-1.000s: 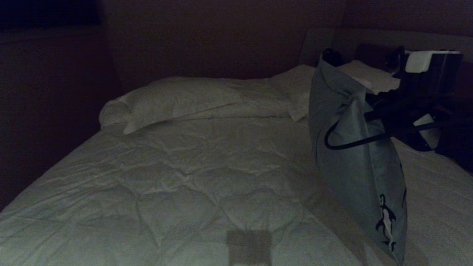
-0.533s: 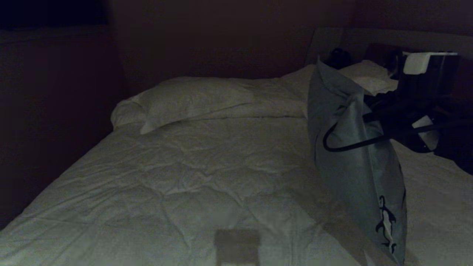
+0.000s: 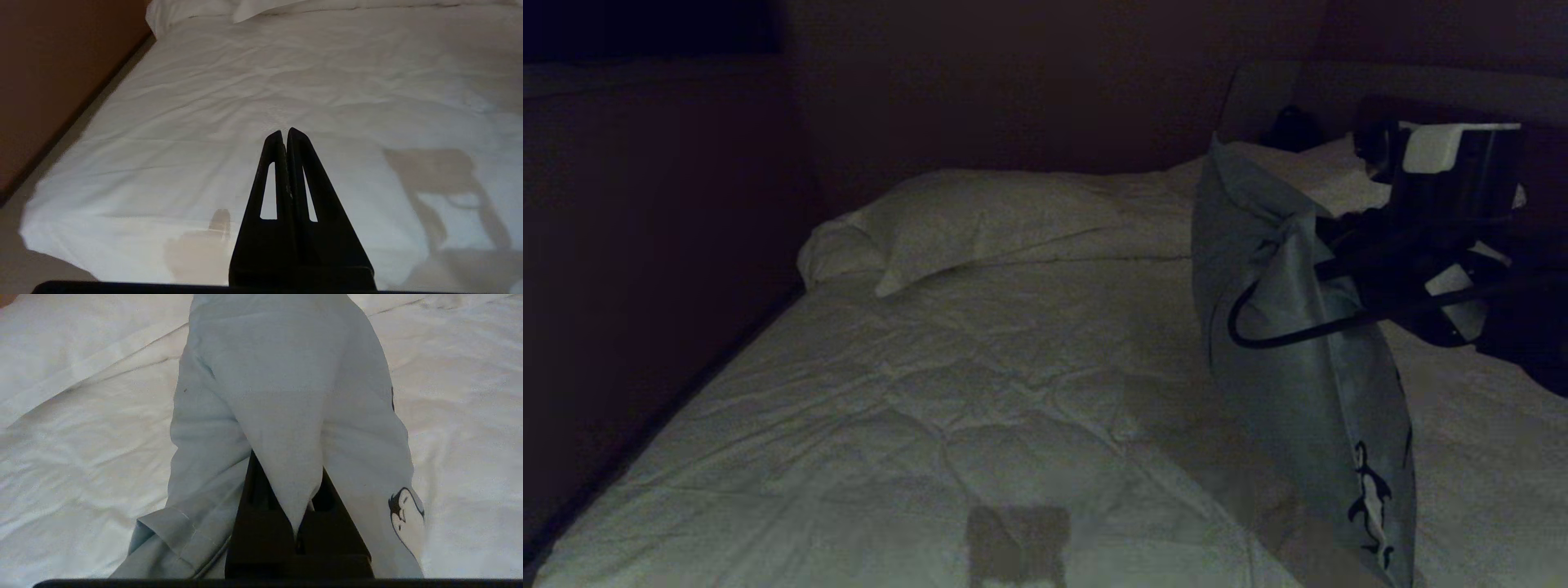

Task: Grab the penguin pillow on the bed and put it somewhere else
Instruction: Move to the foot of the bed

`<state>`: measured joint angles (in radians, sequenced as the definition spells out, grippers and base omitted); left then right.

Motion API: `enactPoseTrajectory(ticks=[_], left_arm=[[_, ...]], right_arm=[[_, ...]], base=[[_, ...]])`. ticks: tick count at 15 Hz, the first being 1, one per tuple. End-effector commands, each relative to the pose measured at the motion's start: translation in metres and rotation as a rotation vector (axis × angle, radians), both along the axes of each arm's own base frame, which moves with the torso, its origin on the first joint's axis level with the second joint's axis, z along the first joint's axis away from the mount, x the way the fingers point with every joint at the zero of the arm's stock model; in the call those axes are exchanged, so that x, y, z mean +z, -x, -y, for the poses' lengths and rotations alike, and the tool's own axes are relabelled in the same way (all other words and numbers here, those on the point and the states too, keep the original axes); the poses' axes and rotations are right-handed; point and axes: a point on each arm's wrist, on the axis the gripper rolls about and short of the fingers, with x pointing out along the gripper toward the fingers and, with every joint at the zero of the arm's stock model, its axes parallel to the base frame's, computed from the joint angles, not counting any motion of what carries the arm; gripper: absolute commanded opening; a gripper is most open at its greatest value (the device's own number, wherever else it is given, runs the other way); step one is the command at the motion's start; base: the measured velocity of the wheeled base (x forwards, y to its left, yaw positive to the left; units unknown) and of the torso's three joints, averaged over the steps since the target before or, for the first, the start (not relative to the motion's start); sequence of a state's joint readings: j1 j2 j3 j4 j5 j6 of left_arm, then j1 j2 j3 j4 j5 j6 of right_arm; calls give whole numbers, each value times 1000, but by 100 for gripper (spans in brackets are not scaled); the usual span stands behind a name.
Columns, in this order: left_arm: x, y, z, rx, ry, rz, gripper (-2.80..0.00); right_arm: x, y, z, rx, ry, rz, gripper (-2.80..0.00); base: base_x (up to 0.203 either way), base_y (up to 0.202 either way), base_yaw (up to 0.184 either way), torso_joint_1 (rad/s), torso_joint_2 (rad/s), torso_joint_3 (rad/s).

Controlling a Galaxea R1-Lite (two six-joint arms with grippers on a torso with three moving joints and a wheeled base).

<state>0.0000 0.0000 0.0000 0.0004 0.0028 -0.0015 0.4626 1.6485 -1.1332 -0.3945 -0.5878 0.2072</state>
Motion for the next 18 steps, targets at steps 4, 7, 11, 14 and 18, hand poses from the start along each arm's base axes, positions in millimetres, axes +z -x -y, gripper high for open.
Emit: enactPoseTrajectory(ticks=[4, 7, 11, 14, 18], left_arm=[[0, 0, 0, 0, 0, 0, -280], [0, 0, 0, 0, 0, 0, -280], [0, 0, 0, 0, 0, 0, -280], [0, 0, 0, 0, 0, 0, -280], [0, 0, 0, 0, 5, 0, -280]], right_arm=[[-4, 3, -10, 32, 5, -11, -280], [-5, 4, -12, 36, 4, -12, -280], [-6, 5, -14, 46, 6, -15, -280], [-11, 7, -20, 63, 14, -29, -280], [-15, 4, -23, 45, 23, -38, -280]], base=[[0, 195, 0, 3, 2, 3], [0, 195, 0, 2, 2, 0], [0, 196, 1, 2, 2, 3], [0, 195, -1, 3, 2, 2], [0, 141, 2, 4, 2, 0]])
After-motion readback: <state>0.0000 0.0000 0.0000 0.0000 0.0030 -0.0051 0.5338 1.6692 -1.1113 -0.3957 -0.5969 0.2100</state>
